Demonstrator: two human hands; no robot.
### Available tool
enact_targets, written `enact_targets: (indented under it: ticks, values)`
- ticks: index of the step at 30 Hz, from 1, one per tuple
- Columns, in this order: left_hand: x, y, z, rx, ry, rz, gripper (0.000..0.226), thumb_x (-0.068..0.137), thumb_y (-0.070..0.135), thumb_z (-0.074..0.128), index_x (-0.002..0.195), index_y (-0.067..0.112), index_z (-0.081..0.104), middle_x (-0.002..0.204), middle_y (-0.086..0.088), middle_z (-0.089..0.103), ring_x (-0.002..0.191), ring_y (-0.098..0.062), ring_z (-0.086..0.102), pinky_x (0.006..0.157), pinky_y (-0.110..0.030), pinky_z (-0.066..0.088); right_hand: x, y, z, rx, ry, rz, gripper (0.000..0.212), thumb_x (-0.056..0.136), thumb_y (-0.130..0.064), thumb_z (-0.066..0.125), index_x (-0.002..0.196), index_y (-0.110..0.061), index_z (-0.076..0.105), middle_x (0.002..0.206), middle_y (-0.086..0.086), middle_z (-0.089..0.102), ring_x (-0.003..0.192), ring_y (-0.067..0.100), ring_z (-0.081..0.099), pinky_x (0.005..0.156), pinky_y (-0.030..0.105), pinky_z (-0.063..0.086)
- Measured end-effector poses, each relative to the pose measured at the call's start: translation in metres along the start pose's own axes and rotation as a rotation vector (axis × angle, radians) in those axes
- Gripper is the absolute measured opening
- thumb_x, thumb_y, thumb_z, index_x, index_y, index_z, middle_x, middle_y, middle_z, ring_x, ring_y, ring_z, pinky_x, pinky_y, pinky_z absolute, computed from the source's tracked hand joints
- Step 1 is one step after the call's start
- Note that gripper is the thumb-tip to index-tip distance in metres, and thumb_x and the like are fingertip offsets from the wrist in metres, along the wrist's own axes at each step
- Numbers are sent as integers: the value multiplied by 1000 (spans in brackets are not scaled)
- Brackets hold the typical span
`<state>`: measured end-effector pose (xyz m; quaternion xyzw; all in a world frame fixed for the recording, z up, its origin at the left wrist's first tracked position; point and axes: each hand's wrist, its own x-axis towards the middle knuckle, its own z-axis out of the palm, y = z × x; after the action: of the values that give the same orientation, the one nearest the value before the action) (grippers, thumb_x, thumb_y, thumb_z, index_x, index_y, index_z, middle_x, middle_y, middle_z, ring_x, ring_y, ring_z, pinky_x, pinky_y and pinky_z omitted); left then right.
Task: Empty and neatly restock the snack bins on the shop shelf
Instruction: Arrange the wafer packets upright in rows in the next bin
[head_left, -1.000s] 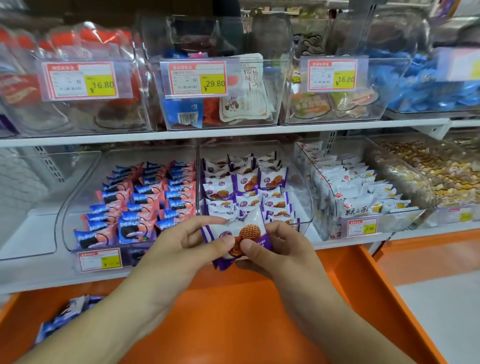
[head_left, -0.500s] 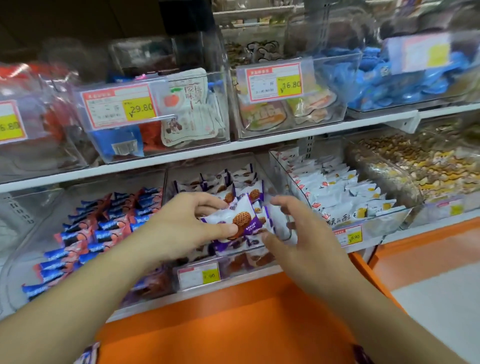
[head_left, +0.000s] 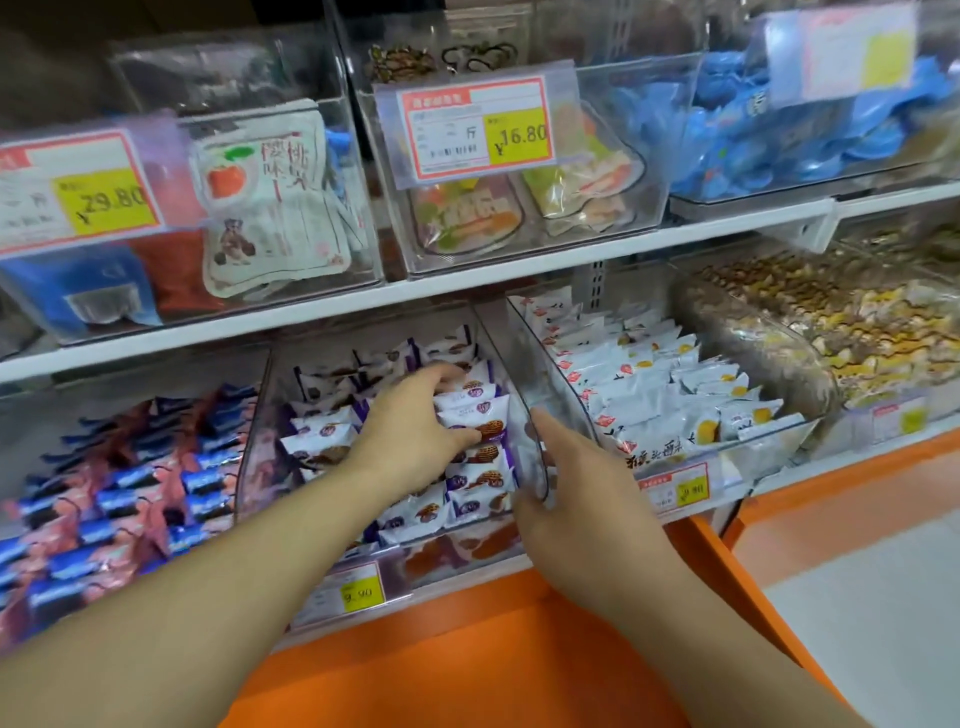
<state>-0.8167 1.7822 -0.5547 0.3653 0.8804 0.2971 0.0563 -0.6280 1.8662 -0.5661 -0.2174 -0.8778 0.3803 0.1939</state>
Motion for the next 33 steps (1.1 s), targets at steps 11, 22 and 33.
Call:
enact_targets:
  ticks: [11, 22, 33]
  values:
    - [10, -4, -9, 8, -27, -65, 50, 79, 40, 90, 124, 32, 70, 141, 8, 62, 129, -18, 58, 101, -29, 45, 2, 5, -2, 35, -25, -29, 48, 91, -14, 68, 133, -34, 54, 112, -17, 63, 97, 2, 63, 66, 10, 47]
    - [10, 1, -4, 195, 8, 20, 66, 68, 51, 94, 126, 30, 73, 131, 3, 52, 121, -23, 52, 104, -40, 48, -1, 1, -6, 65, -25, -39, 48, 86, -8, 66, 121, -40, 57, 102, -16, 65, 89, 0, 62, 62, 12, 49]
    - [5, -4, -13, 73, 26, 33, 36, 83, 35, 87, 117, 31, 77, 133, 8, 66, 125, -13, 59, 99, -25, 43, -3, -4, -9, 96, -32, -32, 58, 90, -6, 67, 133, -43, 54, 104, -22, 65, 101, -11, 58, 66, 8, 52]
